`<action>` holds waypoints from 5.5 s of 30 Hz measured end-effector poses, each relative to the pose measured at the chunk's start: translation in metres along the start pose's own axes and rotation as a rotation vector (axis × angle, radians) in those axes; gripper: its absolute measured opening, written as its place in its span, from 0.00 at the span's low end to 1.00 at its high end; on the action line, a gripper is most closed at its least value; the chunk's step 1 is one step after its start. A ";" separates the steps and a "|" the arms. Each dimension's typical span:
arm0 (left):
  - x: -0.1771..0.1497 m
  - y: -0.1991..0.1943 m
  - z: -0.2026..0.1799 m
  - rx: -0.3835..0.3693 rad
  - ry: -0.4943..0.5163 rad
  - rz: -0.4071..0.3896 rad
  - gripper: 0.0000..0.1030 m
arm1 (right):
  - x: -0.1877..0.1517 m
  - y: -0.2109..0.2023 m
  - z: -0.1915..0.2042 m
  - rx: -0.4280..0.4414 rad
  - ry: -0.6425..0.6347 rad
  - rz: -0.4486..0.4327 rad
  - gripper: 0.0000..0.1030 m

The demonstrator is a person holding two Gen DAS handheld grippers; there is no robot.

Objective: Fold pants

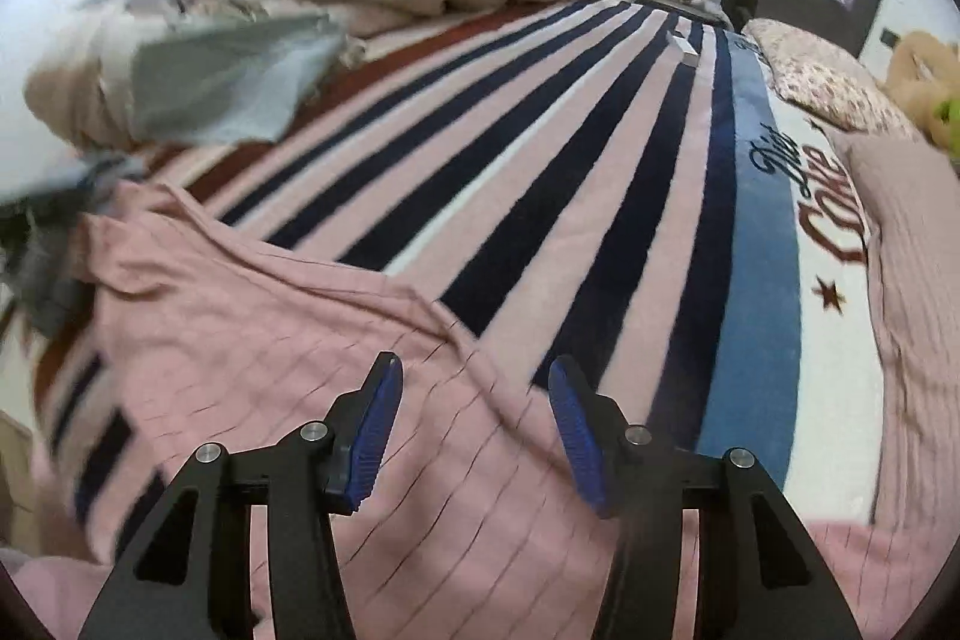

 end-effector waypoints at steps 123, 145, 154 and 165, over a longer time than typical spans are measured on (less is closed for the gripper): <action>-0.006 0.082 -0.212 -0.313 0.462 0.121 0.59 | -0.129 -0.117 -0.109 -0.117 0.281 -0.066 0.69; -0.053 0.071 -0.066 -0.099 0.226 0.029 0.59 | -0.056 -0.021 -0.022 -0.012 0.362 -0.148 0.04; -0.051 0.053 -0.063 -0.066 0.238 0.001 0.59 | -0.122 -0.044 -0.038 0.046 0.458 -0.058 0.16; -0.030 0.060 -0.099 -0.207 0.288 0.015 0.53 | -0.039 -0.044 0.001 0.148 0.101 -0.124 0.37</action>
Point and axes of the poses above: each gripper's, at about its wrist camera, not at the fingertips, and y roughly the way its jaws point, z to its left, x to its top, the point moved 7 cm from there along y, roughly the way its jaws point, and after that the axes turned 11 degrees about z, right-handed, at the moved point
